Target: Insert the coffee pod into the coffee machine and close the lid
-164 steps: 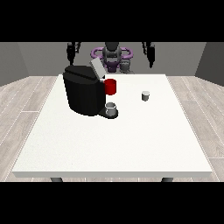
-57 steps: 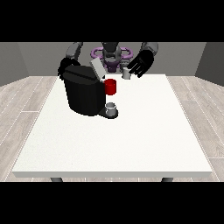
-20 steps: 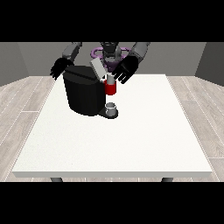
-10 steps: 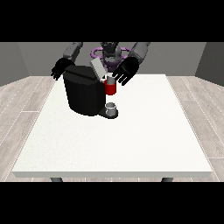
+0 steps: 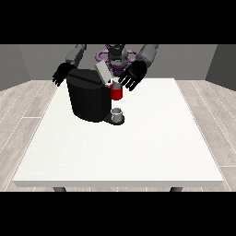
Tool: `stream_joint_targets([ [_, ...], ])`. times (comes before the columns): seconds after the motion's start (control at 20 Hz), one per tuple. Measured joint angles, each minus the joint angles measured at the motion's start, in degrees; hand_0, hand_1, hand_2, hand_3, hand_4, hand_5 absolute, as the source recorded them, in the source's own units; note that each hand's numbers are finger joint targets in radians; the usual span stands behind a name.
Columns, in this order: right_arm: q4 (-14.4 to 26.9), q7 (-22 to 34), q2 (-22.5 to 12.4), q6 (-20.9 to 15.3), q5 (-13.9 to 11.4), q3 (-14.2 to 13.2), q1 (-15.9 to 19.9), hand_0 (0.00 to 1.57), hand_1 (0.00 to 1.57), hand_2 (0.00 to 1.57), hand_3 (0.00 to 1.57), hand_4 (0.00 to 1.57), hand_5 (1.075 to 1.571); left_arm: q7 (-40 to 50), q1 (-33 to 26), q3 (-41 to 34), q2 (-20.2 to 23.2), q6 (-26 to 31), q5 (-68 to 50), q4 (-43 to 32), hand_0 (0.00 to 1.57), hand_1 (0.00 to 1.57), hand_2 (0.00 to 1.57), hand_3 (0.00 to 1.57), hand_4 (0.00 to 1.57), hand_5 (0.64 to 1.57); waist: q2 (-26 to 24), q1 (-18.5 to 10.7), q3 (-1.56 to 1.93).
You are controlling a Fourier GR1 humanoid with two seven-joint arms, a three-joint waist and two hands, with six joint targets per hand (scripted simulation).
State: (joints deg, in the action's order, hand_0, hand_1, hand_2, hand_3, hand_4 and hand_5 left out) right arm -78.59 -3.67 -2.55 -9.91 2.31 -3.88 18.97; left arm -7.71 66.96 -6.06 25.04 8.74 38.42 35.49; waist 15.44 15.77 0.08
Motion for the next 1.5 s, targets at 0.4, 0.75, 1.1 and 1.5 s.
stream_joint_targets([
  [0.4,-0.8,-0.3,-0.1,0.6,-0.1,0.6,-0.7,0.00,0.00,0.00,0.00,0.43,1.571,-1.2,-0.3,-0.4,1.2,-0.6,0.9,-0.4,1.02,1.02,1.09,0.90,0.37,1.571,0.2,0.6,-0.01],
  [0.75,0.1,-1.6,0.9,-0.5,-0.3,0.8,-0.1,0.00,0.00,0.00,0.00,0.46,1.571,-2.4,0.1,1.9,1.3,1.5,3.1,-0.2,0.00,0.00,0.00,0.00,0.00,1.571,0.4,0.0,0.01],
  [1.1,0.2,0.8,0.1,-1.0,-0.3,0.2,0.3,0.00,0.00,0.00,0.00,0.35,1.571,-3.0,-0.3,2.3,1.3,2.5,4.0,-0.7,0.00,0.00,0.00,0.00,0.00,1.571,-0.7,-0.4,-0.02],
  [1.5,4.0,-1.5,-0.4,-0.6,0.3,-1.4,-2.1,0.00,0.00,0.00,0.00,0.42,1.571,-1.0,-1.8,3.4,-1.0,3.4,5.1,1.0,0.00,0.00,0.00,0.00,0.00,1.571,-4.2,-2.8,-0.05],
])
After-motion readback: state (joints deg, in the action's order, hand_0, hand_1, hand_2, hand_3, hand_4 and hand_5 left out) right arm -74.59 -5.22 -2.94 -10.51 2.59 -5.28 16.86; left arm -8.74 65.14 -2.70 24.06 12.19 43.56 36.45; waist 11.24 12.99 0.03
